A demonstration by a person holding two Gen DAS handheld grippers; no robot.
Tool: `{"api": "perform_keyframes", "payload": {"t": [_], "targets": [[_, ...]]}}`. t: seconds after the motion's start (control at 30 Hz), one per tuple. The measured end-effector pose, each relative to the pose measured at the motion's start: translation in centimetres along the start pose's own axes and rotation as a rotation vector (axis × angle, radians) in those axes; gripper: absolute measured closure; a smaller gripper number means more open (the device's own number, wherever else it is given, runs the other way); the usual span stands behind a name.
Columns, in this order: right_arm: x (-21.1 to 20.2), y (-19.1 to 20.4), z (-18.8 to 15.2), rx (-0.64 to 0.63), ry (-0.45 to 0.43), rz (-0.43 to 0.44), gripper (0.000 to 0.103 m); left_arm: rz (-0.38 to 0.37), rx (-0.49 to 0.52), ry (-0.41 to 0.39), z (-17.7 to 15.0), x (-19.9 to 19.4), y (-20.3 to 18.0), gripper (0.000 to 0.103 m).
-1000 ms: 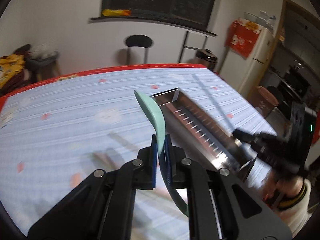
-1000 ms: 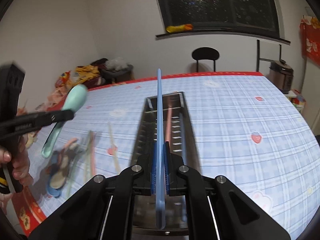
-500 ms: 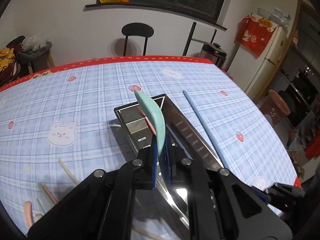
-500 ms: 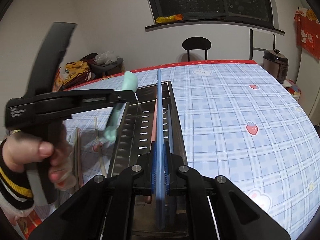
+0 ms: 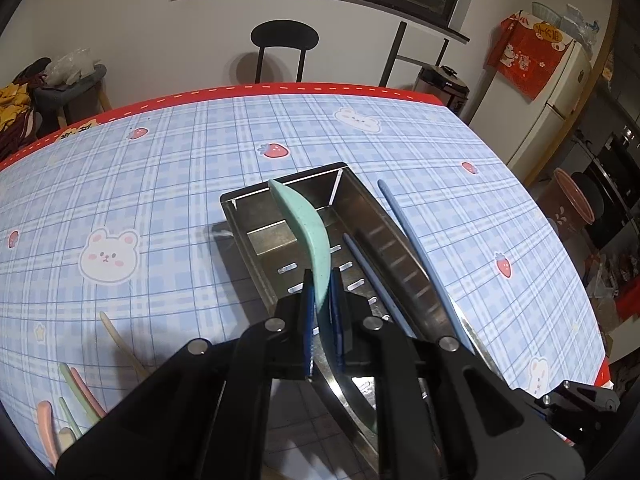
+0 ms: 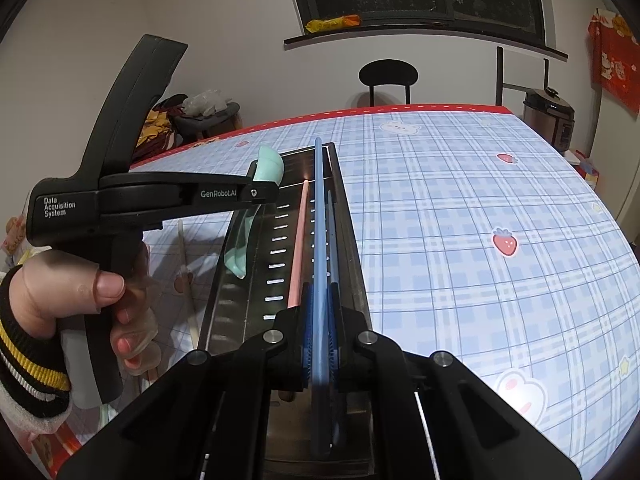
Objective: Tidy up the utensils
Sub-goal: 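Carry the chopstick and mint spoon to the steel tray and lower them in, then open both grippers to release the chopstick and spoon into the tray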
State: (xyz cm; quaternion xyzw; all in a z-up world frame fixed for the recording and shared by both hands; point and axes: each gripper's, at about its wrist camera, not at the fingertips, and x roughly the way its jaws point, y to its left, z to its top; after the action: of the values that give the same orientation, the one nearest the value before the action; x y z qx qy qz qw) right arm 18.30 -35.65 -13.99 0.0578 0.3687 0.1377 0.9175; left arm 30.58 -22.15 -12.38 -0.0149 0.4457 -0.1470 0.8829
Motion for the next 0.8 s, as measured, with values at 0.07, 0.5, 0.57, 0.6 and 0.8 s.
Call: {"api": "perform_keyframes", "payload": {"t": [0.07,0.5,0.57,0.6,0.8], "targets": [[0.2,0.1,-0.1,-0.004,0.005,-0.002,0.095,0.002,-0.001,0.004,0.0,0.2,0.0,0.091],[-1.7,0.2,0.5,0.013,-0.111,-0.056,0.027,0.005,0.035,-0.125,0.5,-5.7,1.4,0.061],[-2.1,-0.1,0.7,0.027,-0.141,-0.084,0.013,0.016,0.044,-0.159,0.3,-7.4,1.8,0.038],[-2.4,-0.4,0.7,0.042,-0.158,-0.104,0.006,0.026,0.052,-0.179,0.1,-8.4,2.0,0.033],[-2.8,-1.4,0.8,0.074,-0.192,-0.171,0.006,0.095,0.102,-0.251,-1.5,-13.1,3.6,0.006]]}}
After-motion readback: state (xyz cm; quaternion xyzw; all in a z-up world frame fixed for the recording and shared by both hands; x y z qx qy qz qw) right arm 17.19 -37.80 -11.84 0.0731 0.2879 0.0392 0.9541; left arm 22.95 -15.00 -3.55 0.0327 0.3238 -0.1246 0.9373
